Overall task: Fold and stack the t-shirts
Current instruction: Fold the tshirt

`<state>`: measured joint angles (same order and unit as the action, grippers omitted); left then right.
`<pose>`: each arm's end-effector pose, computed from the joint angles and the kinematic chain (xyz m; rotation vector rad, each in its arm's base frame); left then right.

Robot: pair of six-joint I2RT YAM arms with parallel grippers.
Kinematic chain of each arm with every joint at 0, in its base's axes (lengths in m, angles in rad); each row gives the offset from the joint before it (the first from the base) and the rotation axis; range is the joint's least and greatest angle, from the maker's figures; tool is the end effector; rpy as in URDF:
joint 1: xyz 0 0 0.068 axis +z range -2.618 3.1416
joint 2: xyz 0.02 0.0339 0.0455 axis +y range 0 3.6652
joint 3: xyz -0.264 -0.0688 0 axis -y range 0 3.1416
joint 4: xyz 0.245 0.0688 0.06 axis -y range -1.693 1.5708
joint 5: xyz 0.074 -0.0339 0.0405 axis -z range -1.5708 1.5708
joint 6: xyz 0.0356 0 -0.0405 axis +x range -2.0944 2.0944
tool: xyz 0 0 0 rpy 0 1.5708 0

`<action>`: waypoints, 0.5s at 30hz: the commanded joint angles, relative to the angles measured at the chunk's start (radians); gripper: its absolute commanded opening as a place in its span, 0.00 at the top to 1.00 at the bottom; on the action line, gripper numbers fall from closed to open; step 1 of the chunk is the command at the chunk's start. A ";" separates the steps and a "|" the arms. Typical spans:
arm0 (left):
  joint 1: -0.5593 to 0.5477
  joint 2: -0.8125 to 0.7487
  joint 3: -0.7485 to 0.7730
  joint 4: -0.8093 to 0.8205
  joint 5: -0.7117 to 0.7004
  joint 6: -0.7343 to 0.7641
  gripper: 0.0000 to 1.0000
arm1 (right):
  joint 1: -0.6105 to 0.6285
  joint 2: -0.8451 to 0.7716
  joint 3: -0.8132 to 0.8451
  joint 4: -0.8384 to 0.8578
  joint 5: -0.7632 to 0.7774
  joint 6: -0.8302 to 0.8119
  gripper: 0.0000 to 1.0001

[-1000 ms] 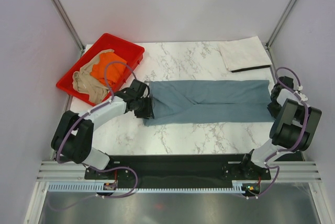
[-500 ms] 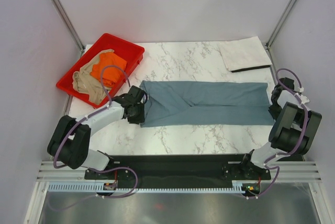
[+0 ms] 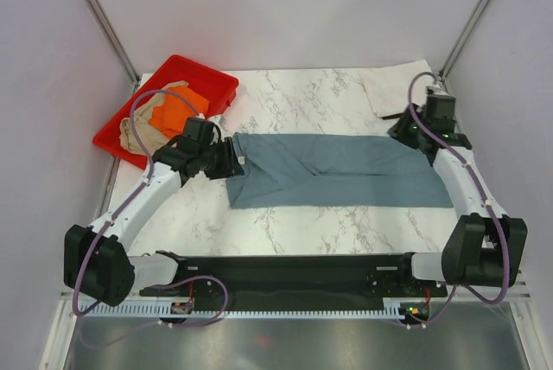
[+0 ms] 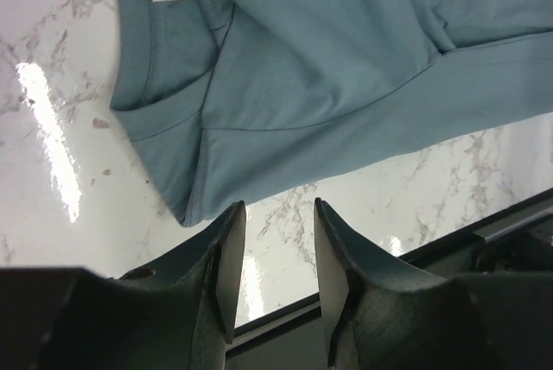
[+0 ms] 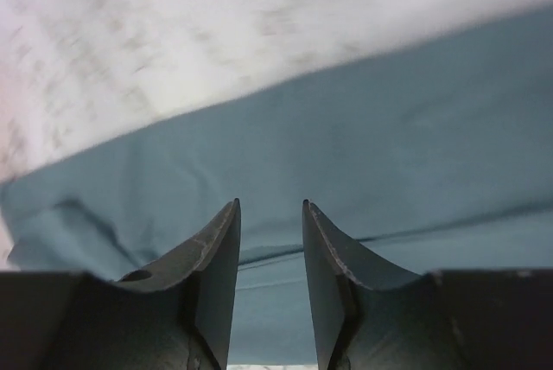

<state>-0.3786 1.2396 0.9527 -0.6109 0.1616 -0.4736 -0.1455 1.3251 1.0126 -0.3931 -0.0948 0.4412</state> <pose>0.2340 -0.0993 0.2660 -0.0487 2.5384 -0.5540 0.2881 -0.0388 0.2804 0.6130 2.2026 0.2627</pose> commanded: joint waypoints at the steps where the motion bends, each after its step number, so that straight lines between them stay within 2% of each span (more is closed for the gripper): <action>1: 0.061 0.056 0.038 0.051 0.243 0.050 0.55 | 0.214 0.098 0.066 0.152 -0.180 -0.104 0.59; 4: 0.101 0.121 0.029 0.091 0.374 0.050 0.55 | 0.378 0.224 0.142 0.183 -0.180 -0.195 0.62; 6: 0.104 0.152 0.012 0.120 0.446 0.050 0.56 | 0.466 0.334 0.243 0.178 -0.206 -0.248 0.59; 15: 0.104 0.244 -0.083 0.195 0.388 0.009 0.58 | 0.575 0.646 0.466 0.165 -0.344 -0.361 0.53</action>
<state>-0.2764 1.4513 0.8959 -0.4713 0.5297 -0.4599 0.4191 1.9251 1.3869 -0.2405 -0.3676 0.1627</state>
